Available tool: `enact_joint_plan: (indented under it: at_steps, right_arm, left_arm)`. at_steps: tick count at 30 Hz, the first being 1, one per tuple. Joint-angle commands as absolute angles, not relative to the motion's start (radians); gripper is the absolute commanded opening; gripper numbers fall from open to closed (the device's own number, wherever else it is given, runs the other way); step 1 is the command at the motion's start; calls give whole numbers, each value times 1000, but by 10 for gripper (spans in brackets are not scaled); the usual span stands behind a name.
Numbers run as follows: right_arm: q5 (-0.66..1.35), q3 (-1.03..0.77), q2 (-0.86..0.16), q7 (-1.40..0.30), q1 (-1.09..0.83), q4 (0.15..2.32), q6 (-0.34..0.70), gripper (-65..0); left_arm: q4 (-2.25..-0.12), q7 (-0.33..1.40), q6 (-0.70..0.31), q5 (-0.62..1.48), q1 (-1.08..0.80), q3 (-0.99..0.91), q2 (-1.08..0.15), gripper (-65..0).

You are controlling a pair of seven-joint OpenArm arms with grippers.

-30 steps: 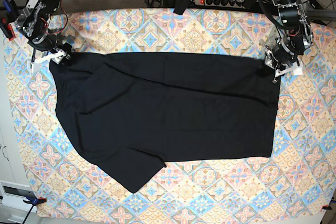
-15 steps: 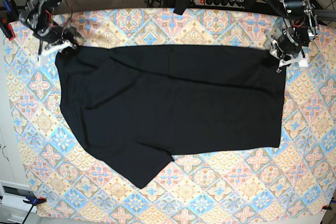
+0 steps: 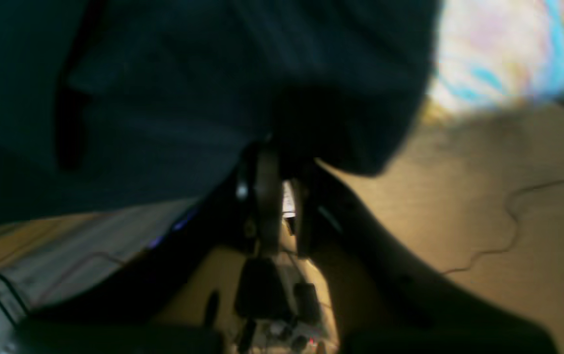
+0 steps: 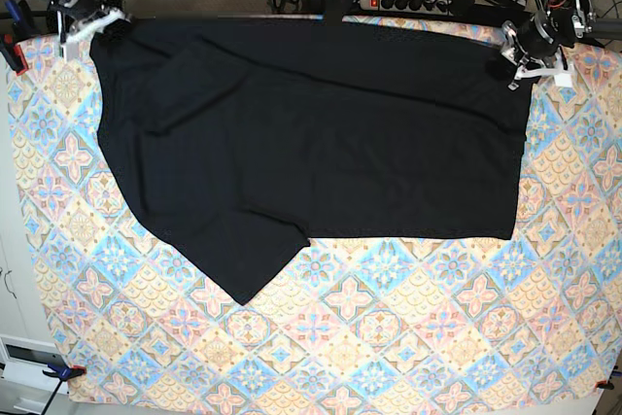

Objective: Fold the T-shirt properly
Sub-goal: 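Pull the held shirt edge further toward the arm bases with both grippers, then reach both grippers to the middle of the shirt body and grasp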

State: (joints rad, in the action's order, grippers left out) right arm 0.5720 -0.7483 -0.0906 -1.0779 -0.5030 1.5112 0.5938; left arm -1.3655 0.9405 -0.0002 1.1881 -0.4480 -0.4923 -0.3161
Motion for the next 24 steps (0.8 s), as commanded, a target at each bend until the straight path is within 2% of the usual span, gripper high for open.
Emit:
enact_joint_plan:
  at_steps: [1,4,8,12,16,20,24]
  right_arm:
    - [572,-757,-108,-1064,-504,1529,591,-602]
    - [568,-757,-108,-1063,-503,1526,591,-598]
    - [568,-757,-108,-1066,-503,1538,591,-526]
    - [572,-786,-108,-1066,-506,1540,591,-436]
    - [572,-851,-108,-1067,-507,1540,591,-408]
    - [572,-886,-108,-1067,-507,1561,591,-406]
    - [572,-889,-108,-1067,-506,1676,591,-406]
  left_arm:
    - [-1379,931,4,1184,-456,-496,-332,-650]
    - [-1379,931,4,1184,-458,-496,-332,-650]
    - [-1380,951,4,1185,-461,-499,-331,-635]
    - [-1417,995,4,1193,-503,-506,-331,-510]
    - [-1483,997,5,1244,-567,-550,-331,-414]
    - [-1570,995,5,1253,-599,-593,-331,-406]
    - [-1641,995,5,1253,-582,-667,-331,-406]
